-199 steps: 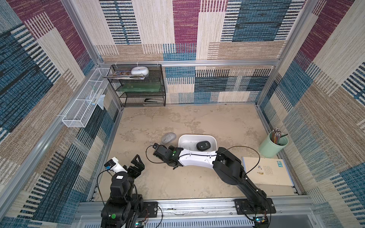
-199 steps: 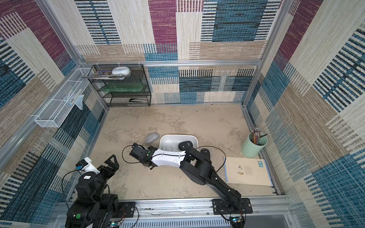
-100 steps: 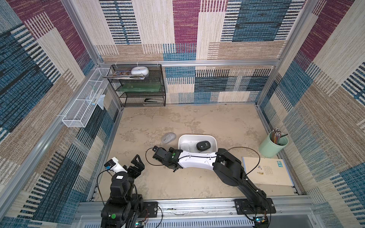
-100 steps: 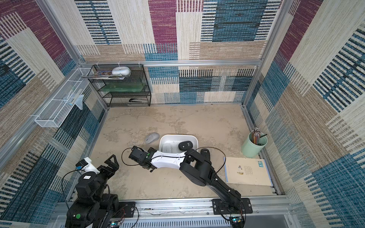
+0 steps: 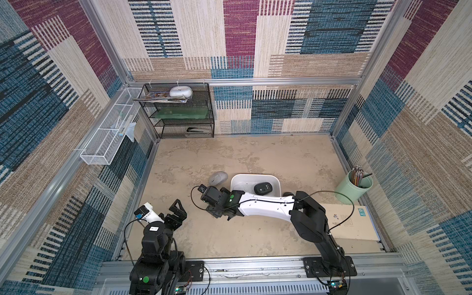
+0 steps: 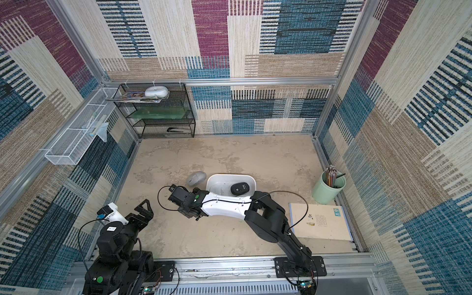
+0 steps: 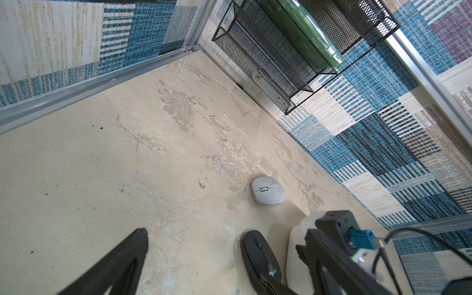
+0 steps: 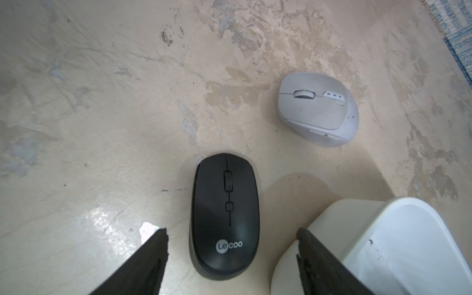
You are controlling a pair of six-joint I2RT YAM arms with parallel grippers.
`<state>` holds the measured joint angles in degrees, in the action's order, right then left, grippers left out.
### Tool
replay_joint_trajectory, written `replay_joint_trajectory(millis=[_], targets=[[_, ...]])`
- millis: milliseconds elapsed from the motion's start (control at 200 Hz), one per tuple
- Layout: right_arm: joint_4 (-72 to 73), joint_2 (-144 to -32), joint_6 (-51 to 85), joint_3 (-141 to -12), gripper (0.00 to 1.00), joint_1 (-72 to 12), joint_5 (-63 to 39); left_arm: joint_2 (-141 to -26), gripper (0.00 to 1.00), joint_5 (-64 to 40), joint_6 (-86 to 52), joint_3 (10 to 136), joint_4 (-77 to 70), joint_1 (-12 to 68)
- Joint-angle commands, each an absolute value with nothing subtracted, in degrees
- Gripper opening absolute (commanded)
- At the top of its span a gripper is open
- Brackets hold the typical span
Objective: Take out the mouse from the storage box
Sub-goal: Place the mouse at the center of the board, then pick up the mouse from the storage box.
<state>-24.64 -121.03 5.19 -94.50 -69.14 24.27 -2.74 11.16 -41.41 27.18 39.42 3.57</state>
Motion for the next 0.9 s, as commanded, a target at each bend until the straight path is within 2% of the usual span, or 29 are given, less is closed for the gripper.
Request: replay_joint_trajectory(millis=[0, 180, 471, 641, 897], targets=[[-22.4, -117.0, 7.1, -91.8, 0.83, -68.7, 23.3, -5.0, 0.99, 8.6, -41.4, 28.5, 37.8, 3.6], [-18.8, -105.8, 10.4, -82.5, 0.84, -64.9, 18.5, -14.4, 1.00, 1.9, -40.8, 32.0, 34.4, 3.5], [-14.6, -89.1, 17.9, -66.8, 0.85, -51.7, 4.9, -42.1, 1.00, -17.0, -37.8, 41.0, 28.6, 3.7], [-13.2, -84.0, 22.1, -59.6, 0.85, -43.1, -1.5, -54.6, 0.99, -17.5, -36.2, 47.0, 29.4, 7.7], [-10.4, -81.2, 23.3, -51.4, 0.85, -34.1, -6.3, -66.9, 1.00, -10.2, -35.1, 55.8, 29.4, 22.7]])
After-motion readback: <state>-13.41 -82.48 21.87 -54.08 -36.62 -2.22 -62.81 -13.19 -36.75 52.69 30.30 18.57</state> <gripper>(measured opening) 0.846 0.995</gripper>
